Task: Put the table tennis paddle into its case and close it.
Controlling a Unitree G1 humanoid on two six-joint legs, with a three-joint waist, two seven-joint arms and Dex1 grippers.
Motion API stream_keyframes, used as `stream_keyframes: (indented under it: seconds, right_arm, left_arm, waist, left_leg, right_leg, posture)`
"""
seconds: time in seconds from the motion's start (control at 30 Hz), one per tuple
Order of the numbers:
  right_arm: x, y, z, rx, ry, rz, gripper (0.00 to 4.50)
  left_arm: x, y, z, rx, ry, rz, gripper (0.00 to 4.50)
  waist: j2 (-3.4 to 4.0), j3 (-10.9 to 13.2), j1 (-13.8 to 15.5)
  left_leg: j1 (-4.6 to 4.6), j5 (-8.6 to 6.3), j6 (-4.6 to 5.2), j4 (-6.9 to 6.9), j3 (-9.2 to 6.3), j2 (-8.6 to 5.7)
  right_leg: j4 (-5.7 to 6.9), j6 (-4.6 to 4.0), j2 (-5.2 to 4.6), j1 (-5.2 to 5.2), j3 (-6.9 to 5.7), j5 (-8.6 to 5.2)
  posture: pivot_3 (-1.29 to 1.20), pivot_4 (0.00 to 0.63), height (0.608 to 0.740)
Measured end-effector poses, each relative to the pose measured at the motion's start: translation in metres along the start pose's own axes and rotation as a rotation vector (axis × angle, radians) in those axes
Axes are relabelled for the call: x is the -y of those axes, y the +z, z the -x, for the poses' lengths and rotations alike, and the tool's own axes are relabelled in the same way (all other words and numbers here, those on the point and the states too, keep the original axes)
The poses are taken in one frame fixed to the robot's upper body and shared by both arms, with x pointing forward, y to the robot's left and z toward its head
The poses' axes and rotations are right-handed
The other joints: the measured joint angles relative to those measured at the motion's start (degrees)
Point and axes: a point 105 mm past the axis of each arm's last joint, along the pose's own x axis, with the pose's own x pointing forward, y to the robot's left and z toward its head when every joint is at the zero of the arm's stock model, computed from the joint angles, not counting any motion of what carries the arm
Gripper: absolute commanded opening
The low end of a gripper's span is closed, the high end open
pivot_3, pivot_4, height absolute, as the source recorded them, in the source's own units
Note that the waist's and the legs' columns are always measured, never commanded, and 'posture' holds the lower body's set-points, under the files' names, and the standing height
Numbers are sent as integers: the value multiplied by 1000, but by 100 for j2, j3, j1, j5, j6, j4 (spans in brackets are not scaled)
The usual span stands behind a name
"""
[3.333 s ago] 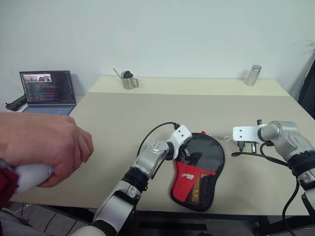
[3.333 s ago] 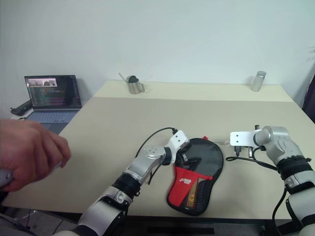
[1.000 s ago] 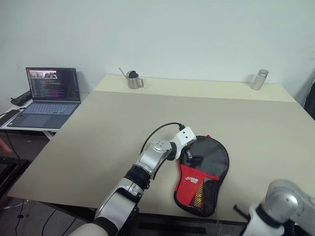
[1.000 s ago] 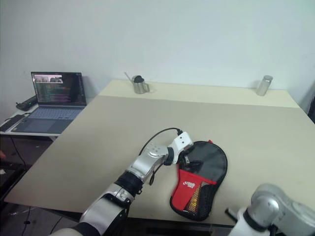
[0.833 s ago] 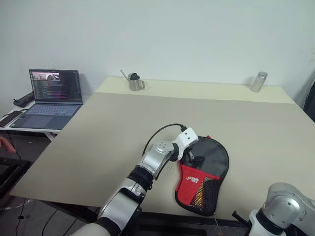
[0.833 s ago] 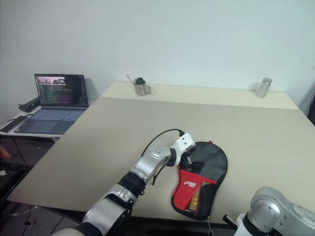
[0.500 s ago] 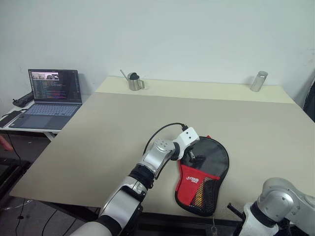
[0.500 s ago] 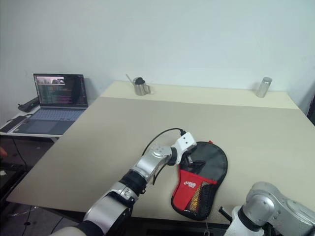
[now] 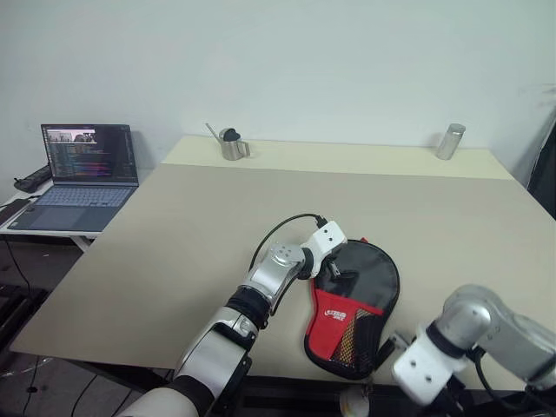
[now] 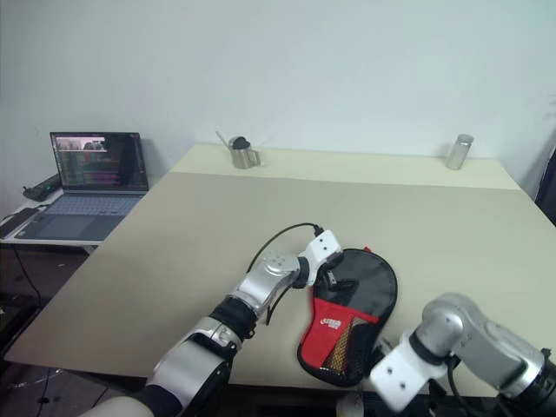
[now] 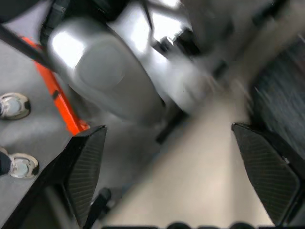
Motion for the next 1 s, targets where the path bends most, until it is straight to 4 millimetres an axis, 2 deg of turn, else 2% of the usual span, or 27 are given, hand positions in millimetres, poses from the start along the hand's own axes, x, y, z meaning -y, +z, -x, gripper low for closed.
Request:
stream_keyframes:
  seconds: [0.07, 0.13, 0.27, 0.47, 0.53, 0.63, 0.73, 0.87, 0.93, 1.0]
  right_arm:
    - [13, -8, 17, 8, -78, -67, 4478]
    - [27, -25, 40, 1, -187, -159, 4478]
    - [26, -59, 70, 0, -282, -336, 4478]
    - [46, -73, 127, 253, -514, -519, 4478]
    - [48, -76, 146, 330, -580, -566, 4478]
    - [43, -87, 162, 403, -636, -663, 4478]
    - [31, -101, 166, 405, -649, -750, 4478]
    - [27, -106, 165, 417, -644, -792, 4478]
    - [27, -102, 165, 442, -633, -799, 4478]
    - [29, -93, 163, 458, -615, -772, 4478]
  left_arm:
    - [-2, 5, 8, 43, -37, 9, 4500]
    - [-7, 21, 24, 115, -83, -15, 4500]
    - [-20, 49, 59, 216, -116, -79, 4500]
    - [-41, 69, 110, 267, -75, -108, 4500]
    - [-48, 67, 132, 251, -55, -118, 4500]
    - [-51, 47, 169, 193, -49, -74, 4500]
    - [-49, 34, 196, 126, -72, -28, 4500]
    - [-55, 28, 239, 38, -52, -33, 4500]
    - [-58, 14, 263, -25, -29, -13, 4500]
    - [-62, 8, 276, -46, -4, 9, 4500]
  waist:
    - [15, 18, -10]
    - [17, 22, -18]
    - [21, 23, -10]
    - [40, 44, -40]
    - [45, 46, -70]
    - [47, 47, -121]
    - [56, 60, -130]
    - [70, 67, -146]
    - [97, 82, -177]
    - [104, 87, -181]
  left_leg:
    - [-16, 0, 0, 0, 5, 1]
    - [-54, 2, -2, 3, 13, 1]
    - [-68, 2, -2, -6, 17, 1]
    - [-66, 2, -1, -5, 22, 3]
    - [-64, 2, -2, -8, 22, 5]
    - [-67, 1, -1, -11, 22, 3]
    - [-73, 1, 0, -8, 20, 2]
    - [-69, 1, 0, -11, 22, 4]
    - [-66, 1, 0, -13, 29, 4]
    - [-67, 1, 0, -13, 27, 8]
  right_leg:
    - [3, -3, 0, -22, 4, 2]
    - [13, -14, 0, -72, 10, 8]
    - [-1, -15, -2, -87, 11, 8]
    - [7, -19, -1, -89, 16, 10]
    - [7, -21, 0, -89, 17, 9]
    - [1, -23, -2, -90, 18, 8]
    - [3, -23, -4, -95, 16, 8]
    - [7, -25, -2, -95, 17, 7]
    - [10, -25, -2, -98, 24, 7]
    - [13, -26, -1, -100, 20, 6]
  posture:
    - [0, 150, 740]
    - [0, 150, 740]
    - [0, 150, 740]
    - [0, 150, 740]
    - [0, 150, 740]
    - [0, 150, 740]
    - [0, 150, 740]
    - [0, 150, 740]
    - [0, 150, 740]
    - [0, 150, 740]
